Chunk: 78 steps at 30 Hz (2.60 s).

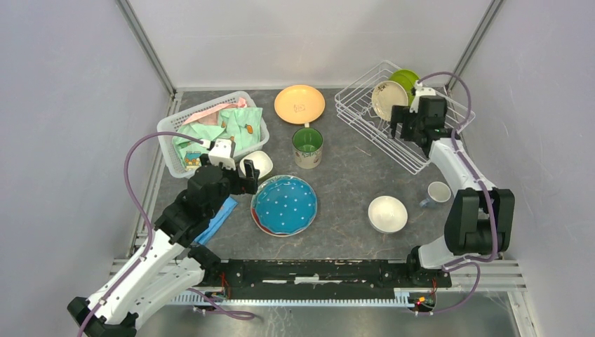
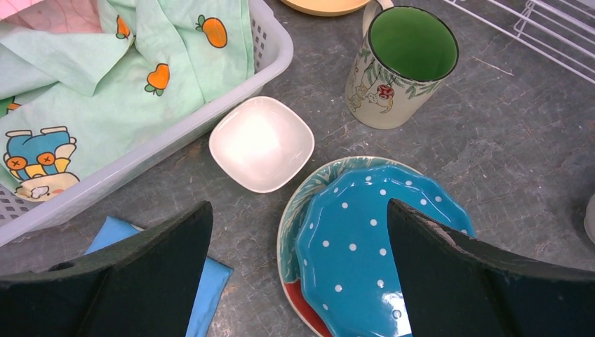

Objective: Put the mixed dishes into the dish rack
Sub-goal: Insert the plate into the dish rack, then pick up the bowl from the center of the board.

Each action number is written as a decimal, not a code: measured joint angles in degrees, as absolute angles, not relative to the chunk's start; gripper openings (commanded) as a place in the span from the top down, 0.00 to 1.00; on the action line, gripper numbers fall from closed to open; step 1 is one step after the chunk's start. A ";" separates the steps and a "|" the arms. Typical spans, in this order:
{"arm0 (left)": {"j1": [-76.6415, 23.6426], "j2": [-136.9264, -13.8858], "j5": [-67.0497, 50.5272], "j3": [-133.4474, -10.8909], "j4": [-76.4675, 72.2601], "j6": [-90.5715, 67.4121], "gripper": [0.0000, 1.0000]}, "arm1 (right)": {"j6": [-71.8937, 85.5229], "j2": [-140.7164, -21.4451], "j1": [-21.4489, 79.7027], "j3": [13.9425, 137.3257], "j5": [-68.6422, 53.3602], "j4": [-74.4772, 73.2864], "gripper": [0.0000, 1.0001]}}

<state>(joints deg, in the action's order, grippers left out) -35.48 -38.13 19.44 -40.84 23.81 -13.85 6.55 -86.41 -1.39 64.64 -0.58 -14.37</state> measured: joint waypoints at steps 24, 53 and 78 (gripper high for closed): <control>-35.48 -40.10 19.38 -40.86 23.77 -13.85 0.00 | 19.09 -86.30 10.39 65.78 16.84 -32.71 0.02; -35.48 -47.88 20.43 -42.87 27.38 -19.77 0.04 | 24.58 -73.32 13.78 58.41 7.77 -37.54 0.29; -35.48 -40.10 21.02 -41.58 28.08 -20.95 0.04 | 44.38 -68.62 15.77 49.36 8.01 -44.05 0.43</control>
